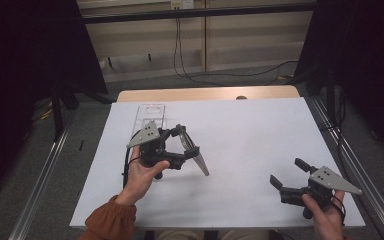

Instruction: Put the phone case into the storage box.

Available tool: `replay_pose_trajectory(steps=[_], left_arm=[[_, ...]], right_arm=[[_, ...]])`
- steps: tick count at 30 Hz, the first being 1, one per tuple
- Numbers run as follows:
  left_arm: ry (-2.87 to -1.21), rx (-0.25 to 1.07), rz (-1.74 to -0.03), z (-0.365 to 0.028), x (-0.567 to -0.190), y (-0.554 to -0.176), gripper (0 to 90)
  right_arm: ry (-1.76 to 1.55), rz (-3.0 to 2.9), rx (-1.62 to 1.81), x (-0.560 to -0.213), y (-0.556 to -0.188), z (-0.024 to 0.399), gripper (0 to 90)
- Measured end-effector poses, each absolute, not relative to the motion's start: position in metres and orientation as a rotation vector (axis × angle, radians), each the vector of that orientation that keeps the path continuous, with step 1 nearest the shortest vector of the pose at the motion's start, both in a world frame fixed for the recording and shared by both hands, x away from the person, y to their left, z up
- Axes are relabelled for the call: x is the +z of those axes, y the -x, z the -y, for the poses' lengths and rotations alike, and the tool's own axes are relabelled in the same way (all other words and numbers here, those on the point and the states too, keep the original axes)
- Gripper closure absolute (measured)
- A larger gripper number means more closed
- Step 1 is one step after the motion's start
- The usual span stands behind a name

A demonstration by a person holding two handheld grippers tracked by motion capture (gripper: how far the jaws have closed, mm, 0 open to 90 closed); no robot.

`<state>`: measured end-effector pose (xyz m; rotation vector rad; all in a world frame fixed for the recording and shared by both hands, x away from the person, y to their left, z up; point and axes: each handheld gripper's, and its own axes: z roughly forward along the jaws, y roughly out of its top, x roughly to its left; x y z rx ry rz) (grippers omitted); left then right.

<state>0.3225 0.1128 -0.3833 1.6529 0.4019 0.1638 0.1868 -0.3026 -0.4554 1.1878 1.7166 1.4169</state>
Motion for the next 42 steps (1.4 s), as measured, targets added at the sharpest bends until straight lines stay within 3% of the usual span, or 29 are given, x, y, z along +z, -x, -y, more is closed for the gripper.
replay_pose_trajectory(steps=[42], left_arm=[[-1.609,0.422,-0.699,-0.165,-0.352,-0.360,12.7]], right_arm=[[-1.205,-1.678,1.347,-0.463,-0.187,0.313,0.0]])
